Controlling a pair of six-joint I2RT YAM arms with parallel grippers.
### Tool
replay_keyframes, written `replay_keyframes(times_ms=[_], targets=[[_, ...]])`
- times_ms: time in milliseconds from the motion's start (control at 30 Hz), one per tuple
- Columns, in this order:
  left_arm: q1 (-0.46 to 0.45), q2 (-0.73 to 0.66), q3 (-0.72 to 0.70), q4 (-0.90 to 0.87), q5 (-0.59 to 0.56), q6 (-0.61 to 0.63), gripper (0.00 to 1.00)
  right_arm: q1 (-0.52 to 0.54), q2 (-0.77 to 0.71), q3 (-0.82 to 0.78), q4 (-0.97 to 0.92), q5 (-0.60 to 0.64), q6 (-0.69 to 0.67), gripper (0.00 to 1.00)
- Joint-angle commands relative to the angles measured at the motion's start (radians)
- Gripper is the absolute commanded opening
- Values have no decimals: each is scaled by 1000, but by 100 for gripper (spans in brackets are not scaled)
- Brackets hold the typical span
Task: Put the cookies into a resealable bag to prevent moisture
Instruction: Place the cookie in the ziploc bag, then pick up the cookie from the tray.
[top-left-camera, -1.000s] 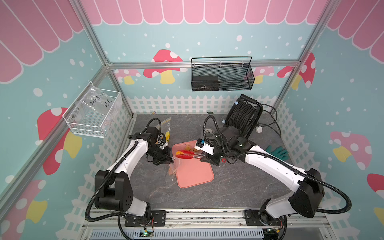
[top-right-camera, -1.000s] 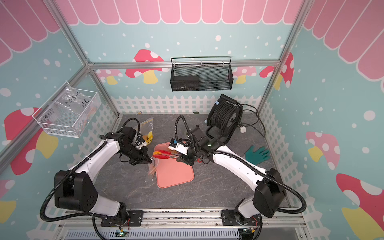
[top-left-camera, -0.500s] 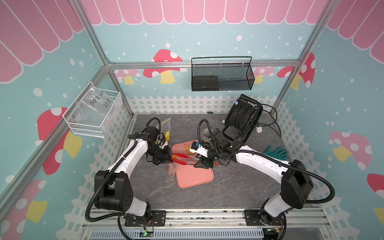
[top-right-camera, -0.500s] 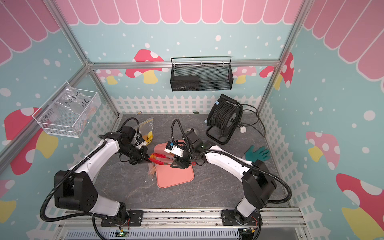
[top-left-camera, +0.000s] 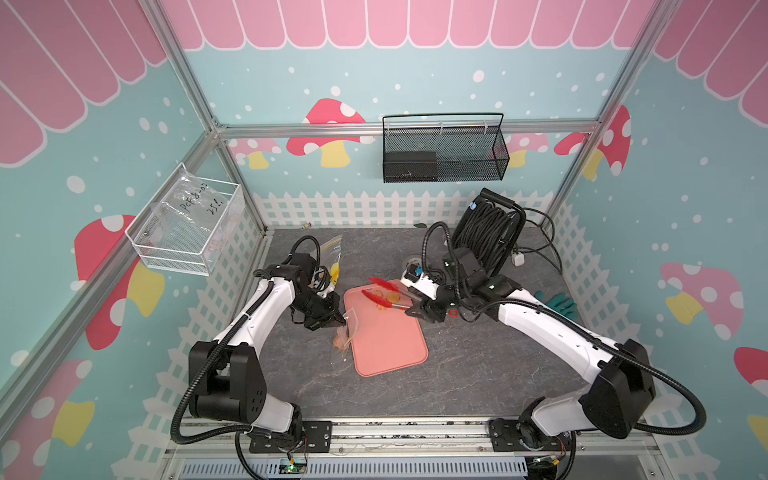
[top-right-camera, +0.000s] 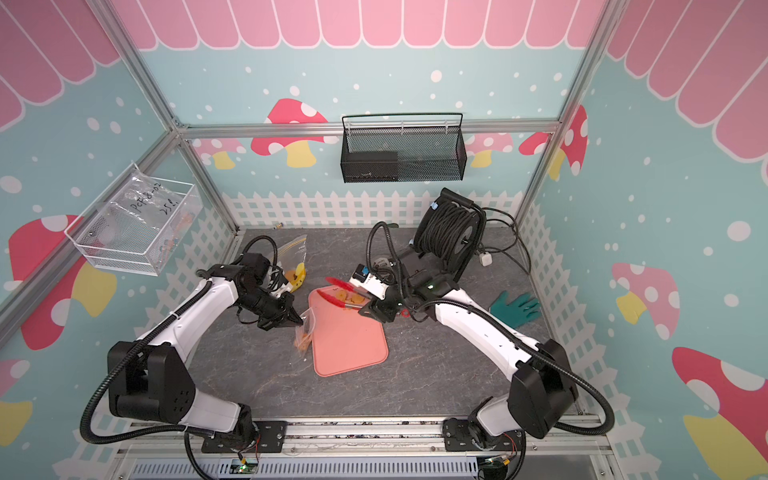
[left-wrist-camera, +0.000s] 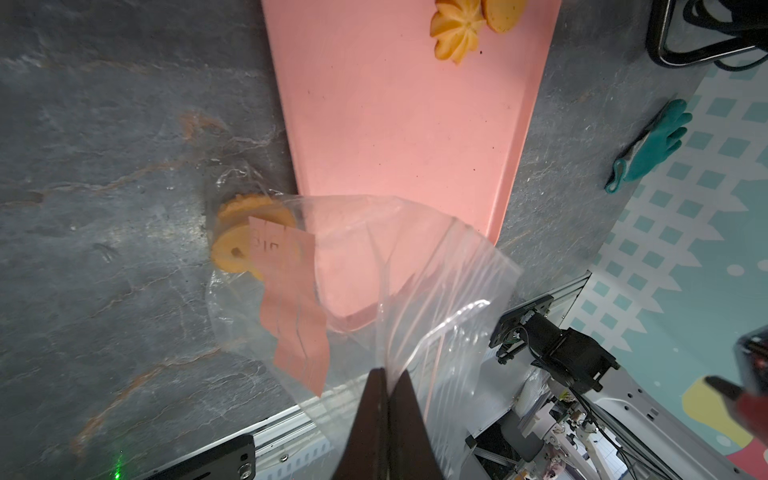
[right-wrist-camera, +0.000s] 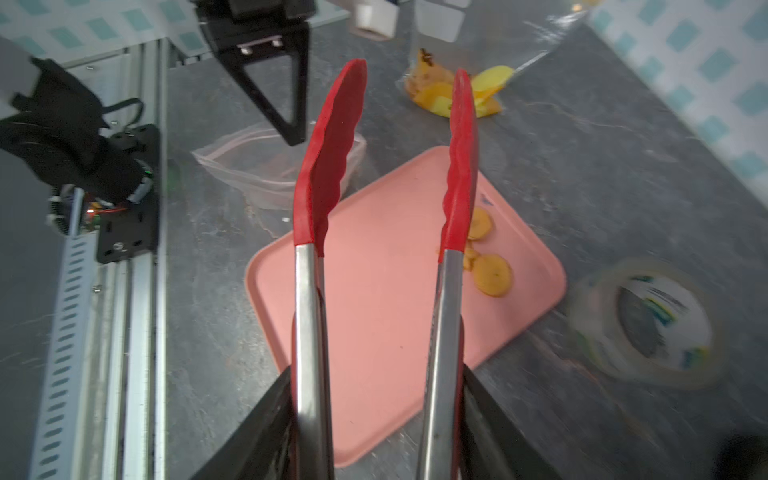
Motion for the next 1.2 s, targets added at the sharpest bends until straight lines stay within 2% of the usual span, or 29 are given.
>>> replay_keyframes(times_ms=[0, 267, 533, 700, 967, 1167], targets=[[7, -17, 22, -15, 6, 21, 0, 3, 26, -36, -119, 159, -108, 59], [6, -16, 30, -15, 6, 19, 0, 27, 197, 12, -65, 222, -164, 62], [6, -18, 14, -15, 2, 22, 0, 35, 354, 96, -47, 220, -164, 62], [6, -13, 10, -15, 0, 27, 0, 37, 392, 117, -46, 249, -146, 62], [6, -10, 9, -16, -3, 32, 0, 59, 442, 157, -69, 213, -168, 58], [6, -13, -5, -16, -3, 36, 0, 78, 451, 169, -113, 273, -202, 57]])
